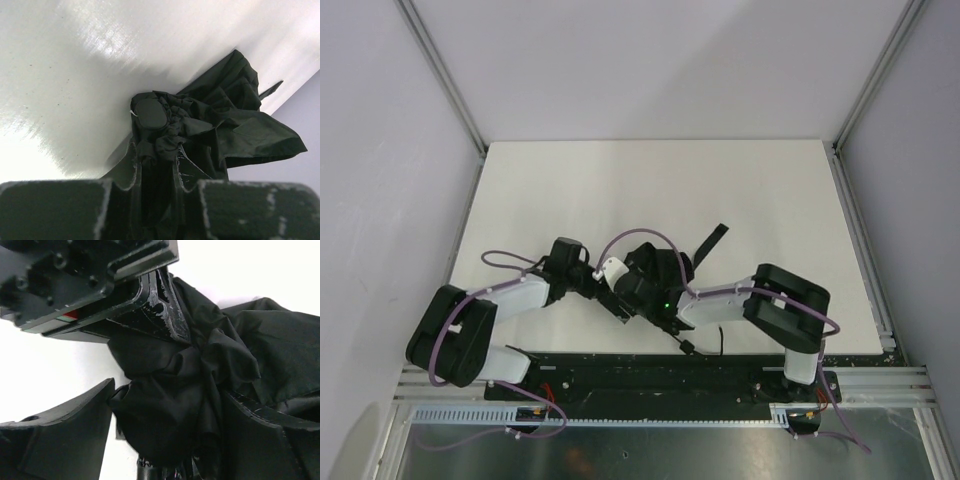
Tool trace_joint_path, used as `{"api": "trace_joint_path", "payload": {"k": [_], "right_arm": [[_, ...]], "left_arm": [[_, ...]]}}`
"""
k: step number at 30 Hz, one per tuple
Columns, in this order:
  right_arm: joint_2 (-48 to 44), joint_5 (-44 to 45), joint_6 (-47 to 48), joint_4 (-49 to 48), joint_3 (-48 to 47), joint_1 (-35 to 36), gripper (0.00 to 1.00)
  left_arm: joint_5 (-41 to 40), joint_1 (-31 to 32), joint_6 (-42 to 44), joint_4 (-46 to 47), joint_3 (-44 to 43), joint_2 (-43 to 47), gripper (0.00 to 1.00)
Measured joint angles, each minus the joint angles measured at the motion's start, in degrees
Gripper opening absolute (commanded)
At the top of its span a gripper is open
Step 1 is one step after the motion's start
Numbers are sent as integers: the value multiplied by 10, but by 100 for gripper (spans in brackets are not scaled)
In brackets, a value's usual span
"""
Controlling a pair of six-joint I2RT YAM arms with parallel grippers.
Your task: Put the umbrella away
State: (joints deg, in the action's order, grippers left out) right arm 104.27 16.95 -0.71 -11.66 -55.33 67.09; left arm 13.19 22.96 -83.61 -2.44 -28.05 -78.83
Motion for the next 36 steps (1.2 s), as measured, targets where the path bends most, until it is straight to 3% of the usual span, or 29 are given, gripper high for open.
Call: {"api": "trace_joint_path", "payload": {"k": [5,7,9,11,14,16,18,28,32,36], "right_arm": [[35,80,8,-22,-9,11,11],[38,78,11,-21,-14,11,3],[38,60,5,-16,-18,4,1],[38,28,-3,-14,-21,-11,0],[38,-55,-22,-16,-27,-47,0],[39,-120,-40,-22,-28,-76,0],[44,-189,-67,-38,-29,-112,0],[98,-525,-271,-184,6,-249,0],[129,-607,-362,-256,18,-276,0],[156,-659,-447,-326,27,-292,0]], "left_arm": [[-7,1,-10,-16,-5,4,0],[-16,2,-3,-15,-9,6,0],[-23,2,-1,-18,-9,8,0],[-35,2,0,-19,-10,13,11],[-56,1,6,-28,-14,22,51],[-63,1,20,-39,-20,28,83],[-59,5,42,-58,-28,42,95],[-62,5,131,-80,-71,161,99],[-53,1,117,-75,-61,185,99],[-31,0,84,-75,-42,150,99]]}}
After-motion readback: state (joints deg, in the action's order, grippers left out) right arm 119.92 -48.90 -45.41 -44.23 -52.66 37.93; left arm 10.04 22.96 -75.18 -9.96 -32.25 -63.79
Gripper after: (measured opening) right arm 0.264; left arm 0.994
